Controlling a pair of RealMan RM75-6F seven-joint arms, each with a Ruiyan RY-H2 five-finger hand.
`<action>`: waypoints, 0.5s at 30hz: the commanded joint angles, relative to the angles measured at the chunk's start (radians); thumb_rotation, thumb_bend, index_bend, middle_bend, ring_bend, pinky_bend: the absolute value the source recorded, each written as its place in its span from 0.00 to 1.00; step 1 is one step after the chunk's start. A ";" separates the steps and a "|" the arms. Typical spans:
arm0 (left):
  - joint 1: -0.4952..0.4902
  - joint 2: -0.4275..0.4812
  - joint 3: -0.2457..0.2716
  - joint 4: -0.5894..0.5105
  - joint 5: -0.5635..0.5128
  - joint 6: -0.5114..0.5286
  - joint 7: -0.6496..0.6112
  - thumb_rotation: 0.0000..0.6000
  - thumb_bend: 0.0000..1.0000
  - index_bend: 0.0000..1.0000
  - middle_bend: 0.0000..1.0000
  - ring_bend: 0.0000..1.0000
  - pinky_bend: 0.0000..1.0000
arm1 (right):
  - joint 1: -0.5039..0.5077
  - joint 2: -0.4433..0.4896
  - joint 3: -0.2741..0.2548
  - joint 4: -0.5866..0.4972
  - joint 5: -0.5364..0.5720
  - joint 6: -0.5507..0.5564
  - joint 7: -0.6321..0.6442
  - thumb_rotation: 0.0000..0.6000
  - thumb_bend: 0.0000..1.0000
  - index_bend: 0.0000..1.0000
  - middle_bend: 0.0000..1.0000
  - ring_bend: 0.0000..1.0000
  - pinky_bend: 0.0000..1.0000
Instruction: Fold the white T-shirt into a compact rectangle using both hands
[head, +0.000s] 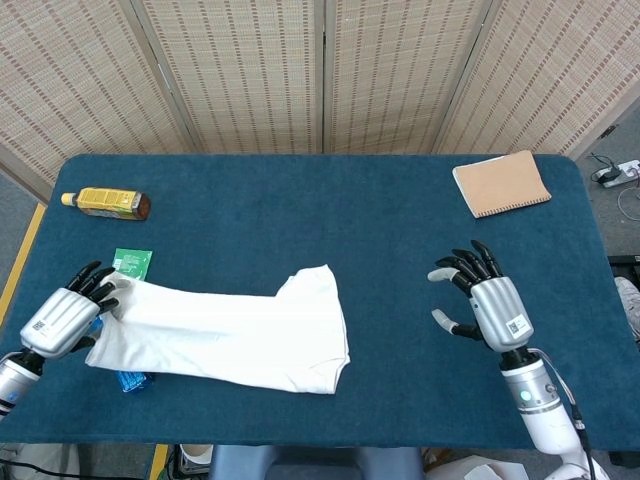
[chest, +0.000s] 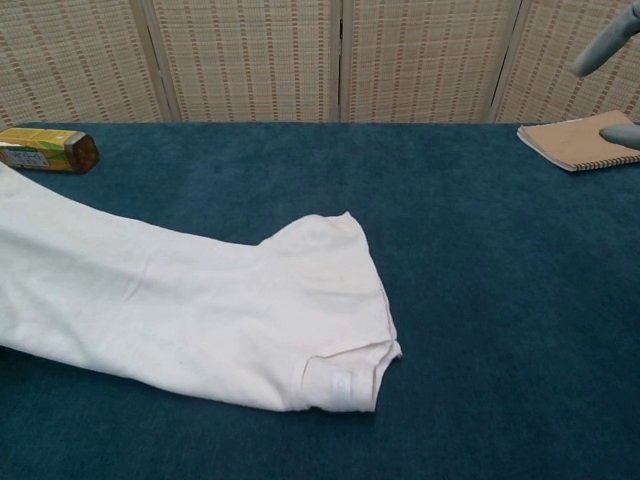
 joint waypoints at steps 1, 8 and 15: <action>0.007 0.018 -0.004 -0.006 -0.006 -0.008 0.020 1.00 0.51 0.67 0.23 0.09 0.00 | 0.001 -0.001 0.000 0.001 0.000 0.000 0.002 1.00 0.20 0.37 0.29 0.14 0.00; 0.004 0.040 -0.019 -0.071 -0.005 -0.038 0.062 1.00 0.51 0.66 0.23 0.09 0.00 | -0.002 0.001 -0.003 0.005 -0.003 0.004 0.010 1.00 0.20 0.37 0.29 0.14 0.00; -0.042 0.023 -0.049 -0.185 0.004 -0.107 0.118 1.00 0.51 0.66 0.23 0.09 0.00 | -0.010 0.015 -0.002 0.000 -0.003 0.015 0.012 1.00 0.20 0.38 0.29 0.14 0.00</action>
